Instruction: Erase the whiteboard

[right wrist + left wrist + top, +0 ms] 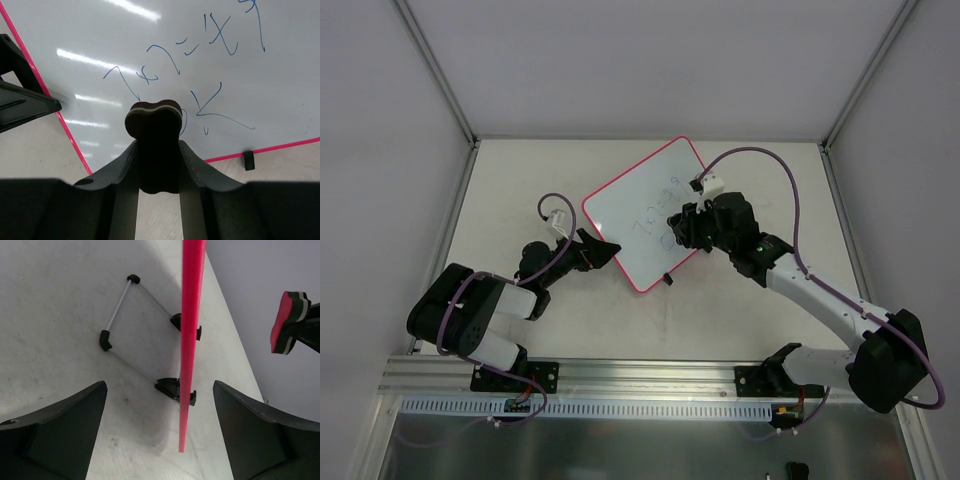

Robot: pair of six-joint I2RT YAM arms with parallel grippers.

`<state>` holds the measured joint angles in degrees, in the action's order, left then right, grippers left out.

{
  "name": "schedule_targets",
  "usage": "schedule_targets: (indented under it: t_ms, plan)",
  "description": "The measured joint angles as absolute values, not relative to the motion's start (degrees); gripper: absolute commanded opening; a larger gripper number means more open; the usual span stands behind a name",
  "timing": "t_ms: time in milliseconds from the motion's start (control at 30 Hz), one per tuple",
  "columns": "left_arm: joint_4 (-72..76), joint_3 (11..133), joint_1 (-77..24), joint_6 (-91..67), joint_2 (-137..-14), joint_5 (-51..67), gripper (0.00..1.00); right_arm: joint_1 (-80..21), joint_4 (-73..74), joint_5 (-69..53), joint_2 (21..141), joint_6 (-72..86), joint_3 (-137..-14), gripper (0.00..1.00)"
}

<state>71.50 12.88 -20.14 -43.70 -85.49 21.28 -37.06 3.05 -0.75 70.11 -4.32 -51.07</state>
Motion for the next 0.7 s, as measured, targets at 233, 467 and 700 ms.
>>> schedule_targets:
  t_ms: [233,467,700]
  plan:
    - [71.9,14.3,-20.1,-46.8,-85.4,24.0,0.74,-37.1,-0.7,-1.2,71.7,-5.3,-51.1,0.0]
    - [72.1,15.1,-20.1,-48.1,-85.4,25.1,0.5,-37.1,-2.6,-3.2,74.4,-5.5,-51.1,0.0]
    - [72.2,15.5,-20.1,-48.9,-85.4,25.3,0.39,-37.1,-5.4,-3.8,74.4,-5.5,-50.7,0.0]
